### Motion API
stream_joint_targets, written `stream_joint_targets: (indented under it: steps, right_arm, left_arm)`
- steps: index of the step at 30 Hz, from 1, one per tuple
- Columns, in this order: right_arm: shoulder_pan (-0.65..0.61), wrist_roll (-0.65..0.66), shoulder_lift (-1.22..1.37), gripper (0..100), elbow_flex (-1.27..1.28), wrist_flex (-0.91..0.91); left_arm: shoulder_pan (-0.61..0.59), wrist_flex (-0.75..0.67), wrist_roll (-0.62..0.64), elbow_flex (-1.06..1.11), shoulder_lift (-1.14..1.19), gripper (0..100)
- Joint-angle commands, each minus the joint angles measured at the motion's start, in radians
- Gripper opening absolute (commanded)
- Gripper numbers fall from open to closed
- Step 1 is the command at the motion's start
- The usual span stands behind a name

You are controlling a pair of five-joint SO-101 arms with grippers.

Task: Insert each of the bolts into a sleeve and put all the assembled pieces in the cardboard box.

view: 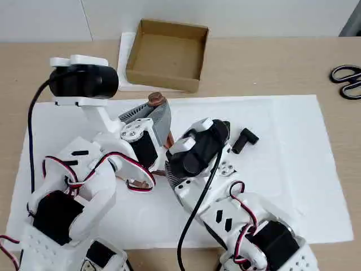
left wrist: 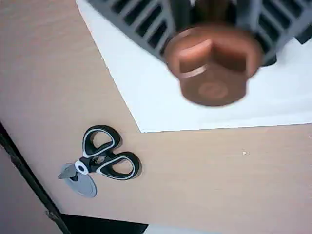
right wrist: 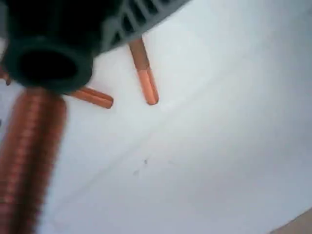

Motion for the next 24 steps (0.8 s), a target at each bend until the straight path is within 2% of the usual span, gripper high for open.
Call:
stream_joint_targets:
  steps: [1, 18, 24]
  right_arm:
    - [0.007, -0.009, -0.007, 0.2, -0.054, -0.012]
    - [0.010, -0.008, -0.005, 0.2, -0.084, -0.012]
    - [0.013, -0.006, -0.004, 0.2, -0.084, -0.012]
  left_arm:
    - [0.000, -0.028, -0.002, 0.005, -0.020, 0]
    - [0.000, -0.023, 0.000, 0.050, -0.023, 0]
    - [0.008, 0.069, 0.000, 0.048, -0.023, 0]
